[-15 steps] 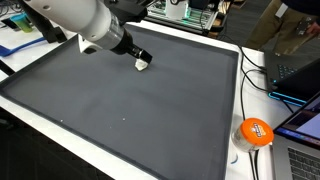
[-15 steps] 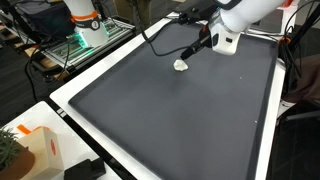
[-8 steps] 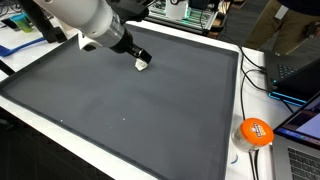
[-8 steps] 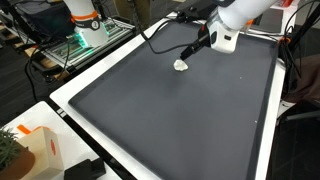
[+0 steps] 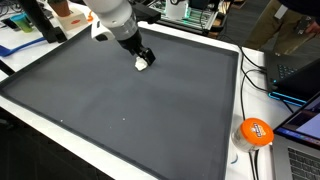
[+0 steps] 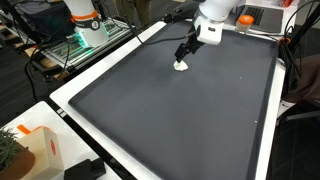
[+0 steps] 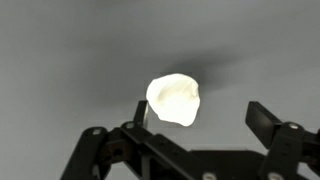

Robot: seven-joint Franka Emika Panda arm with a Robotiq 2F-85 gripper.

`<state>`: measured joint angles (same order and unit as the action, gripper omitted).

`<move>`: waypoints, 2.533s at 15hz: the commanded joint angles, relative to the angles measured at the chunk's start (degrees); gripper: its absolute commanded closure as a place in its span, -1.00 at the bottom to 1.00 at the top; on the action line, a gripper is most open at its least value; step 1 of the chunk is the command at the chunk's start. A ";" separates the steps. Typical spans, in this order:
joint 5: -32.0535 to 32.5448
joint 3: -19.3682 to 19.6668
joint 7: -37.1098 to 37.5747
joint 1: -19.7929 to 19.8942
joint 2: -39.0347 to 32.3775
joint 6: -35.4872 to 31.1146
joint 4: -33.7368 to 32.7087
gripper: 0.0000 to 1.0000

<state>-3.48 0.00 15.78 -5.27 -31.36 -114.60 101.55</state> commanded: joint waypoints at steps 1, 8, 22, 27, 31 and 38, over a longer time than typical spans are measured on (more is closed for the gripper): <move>1.99 0.76 3.59 -2.03 9.46 -11.92 14.16 -1.00; 6.73 0.61 8.85 -2.60 14.68 -20.37 23.23 -1.00; 11.86 2.42 7.69 -1.42 24.11 -37.29 38.52 -1.00; 18.36 3.96 9.57 -1.25 25.99 -49.04 45.44 -1.00; 15.78 3.68 7.75 -1.02 24.29 -52.04 44.82 -1.00; 19.71 3.94 7.80 -1.51 22.82 -61.00 44.21 -1.00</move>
<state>14.46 3.55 23.89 -6.44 -7.60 -171.65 146.05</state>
